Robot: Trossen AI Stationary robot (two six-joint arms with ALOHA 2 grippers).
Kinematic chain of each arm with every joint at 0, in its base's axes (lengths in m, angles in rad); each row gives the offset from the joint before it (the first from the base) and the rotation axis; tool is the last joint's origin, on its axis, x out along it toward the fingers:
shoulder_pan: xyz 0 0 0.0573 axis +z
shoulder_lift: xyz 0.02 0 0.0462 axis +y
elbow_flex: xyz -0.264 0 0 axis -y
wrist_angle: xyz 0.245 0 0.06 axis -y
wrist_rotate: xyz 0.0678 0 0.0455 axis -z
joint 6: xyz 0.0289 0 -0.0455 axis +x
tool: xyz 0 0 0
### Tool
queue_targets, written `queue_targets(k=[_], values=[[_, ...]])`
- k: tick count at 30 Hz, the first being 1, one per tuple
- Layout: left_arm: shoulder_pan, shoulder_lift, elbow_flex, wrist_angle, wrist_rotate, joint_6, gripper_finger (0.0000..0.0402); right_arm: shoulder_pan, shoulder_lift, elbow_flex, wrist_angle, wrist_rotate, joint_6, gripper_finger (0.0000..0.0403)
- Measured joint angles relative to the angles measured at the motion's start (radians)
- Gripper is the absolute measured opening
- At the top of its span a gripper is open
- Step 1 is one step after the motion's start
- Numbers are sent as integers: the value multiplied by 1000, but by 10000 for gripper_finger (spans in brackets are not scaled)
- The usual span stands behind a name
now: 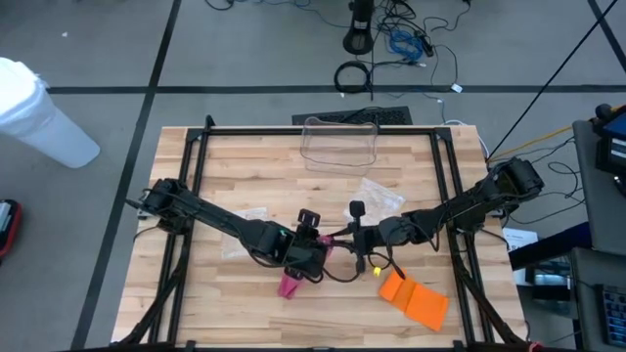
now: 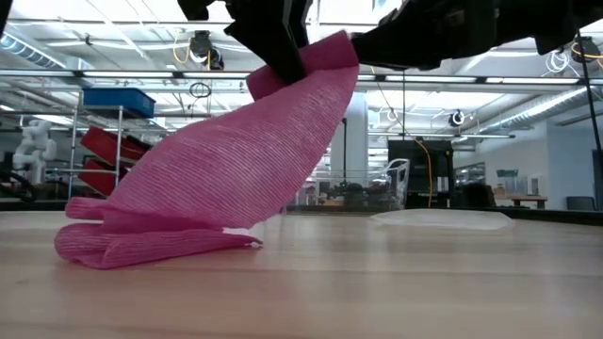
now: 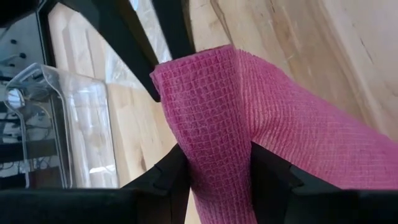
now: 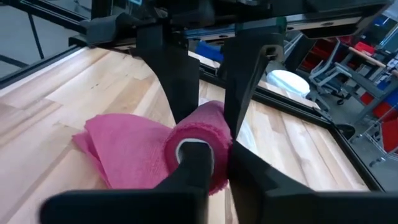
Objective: Roll bandage
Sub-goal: Roll the pink bandage
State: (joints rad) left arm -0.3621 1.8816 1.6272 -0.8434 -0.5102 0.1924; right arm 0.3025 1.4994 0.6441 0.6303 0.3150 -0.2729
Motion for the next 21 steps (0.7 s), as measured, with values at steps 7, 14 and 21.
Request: queue_targets(k=[7, 14, 21], values=[[-15, -2, 17, -58, -68, -123, 136, -1, -3, 2, 29, 92, 18, 4], [-62, -77, 18, -91, -217, -187, 136, -4, -10, 5, 118, 131, -2, 2], [-87, -198, 18, -97, -222, -268, 135, -4, -10, 6, 187, 193, -69, 0]])
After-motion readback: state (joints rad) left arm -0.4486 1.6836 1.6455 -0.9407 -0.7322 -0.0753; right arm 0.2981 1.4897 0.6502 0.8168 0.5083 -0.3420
